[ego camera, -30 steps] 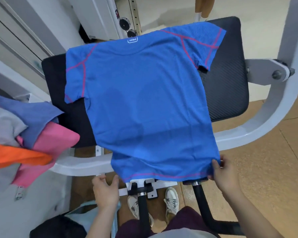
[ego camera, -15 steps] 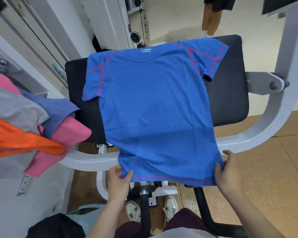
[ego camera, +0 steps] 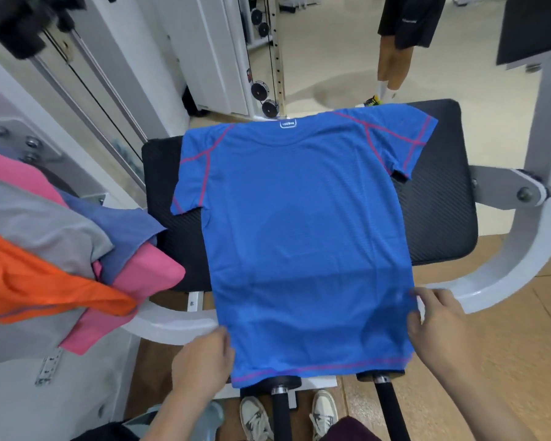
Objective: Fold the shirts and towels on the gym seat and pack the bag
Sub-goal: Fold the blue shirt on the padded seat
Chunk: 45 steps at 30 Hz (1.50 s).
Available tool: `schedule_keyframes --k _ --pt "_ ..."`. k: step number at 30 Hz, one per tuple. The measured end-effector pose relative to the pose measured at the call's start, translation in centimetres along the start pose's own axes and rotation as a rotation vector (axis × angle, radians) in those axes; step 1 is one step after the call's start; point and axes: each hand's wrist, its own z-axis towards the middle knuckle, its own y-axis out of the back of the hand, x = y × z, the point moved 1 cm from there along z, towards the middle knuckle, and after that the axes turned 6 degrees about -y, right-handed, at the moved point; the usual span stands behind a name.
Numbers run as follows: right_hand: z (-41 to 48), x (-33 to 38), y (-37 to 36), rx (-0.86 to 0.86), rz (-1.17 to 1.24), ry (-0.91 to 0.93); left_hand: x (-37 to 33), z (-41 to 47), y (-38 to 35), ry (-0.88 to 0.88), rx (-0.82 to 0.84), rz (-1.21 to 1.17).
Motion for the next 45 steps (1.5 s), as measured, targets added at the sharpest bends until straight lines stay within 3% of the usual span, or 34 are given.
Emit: schedule_keyframes --k 5,7,12,14,19,22,24,27,30,32,34,37,42,45 --pt "5.5 9.5 1.7 -0.094 0.094 0.315 -1.1 6.6 9.8 -0.242 -0.670 -0.224" --pt "7.7 14.1 1.7 -0.058 0.101 0.412 -0.7 10.2 13.4 -0.210 -0.801 -0.195" --pt "11.3 23.9 0.8 0.075 -0.005 0.587 0.4 16.6 17.4 0.101 -0.543 -0.409" --pt "12.3 26.8 0.3 0.096 -0.082 0.639 0.3 17.3 17.9 0.151 -0.505 -0.578" --pt "14.2 30.7 -2.2 0.032 -0.171 0.769 0.5 17.2 19.2 0.068 -0.442 -1.091" --pt "14.6 30.5 -4.4 -0.030 -0.219 0.756 0.7 17.1 20.2 0.004 -0.279 -1.503" --pt "14.5 30.3 -5.1 -0.069 -0.243 0.753 0.9 17.4 20.5 0.005 -0.193 -1.595" --pt "14.6 30.4 -5.3 -0.095 -0.240 0.754 1.4 18.2 21.0 0.038 -0.292 -1.687" --pt "14.6 30.6 -5.0 -0.098 -0.233 0.759 2.3 19.1 22.1 0.052 -0.605 -1.889" --pt "14.6 30.9 -4.4 -0.097 -0.207 0.753 3.0 19.6 22.1 0.071 -0.798 -1.753" --pt "14.7 31.6 -3.6 -0.101 -0.163 0.748 3.6 19.9 21.4 0.090 -0.891 -1.413" --pt "15.2 33.6 -2.7 -0.135 -0.089 0.803 3.8 20.3 20.5 0.137 -0.833 -1.151" --pt "16.2 36.6 -3.4 -0.114 -0.123 0.888 4.4 21.1 21.4 0.217 -0.858 -1.062" --pt "16.3 37.3 -4.3 -0.094 -0.197 0.927 4.9 21.4 22.0 0.194 -0.795 -0.706"
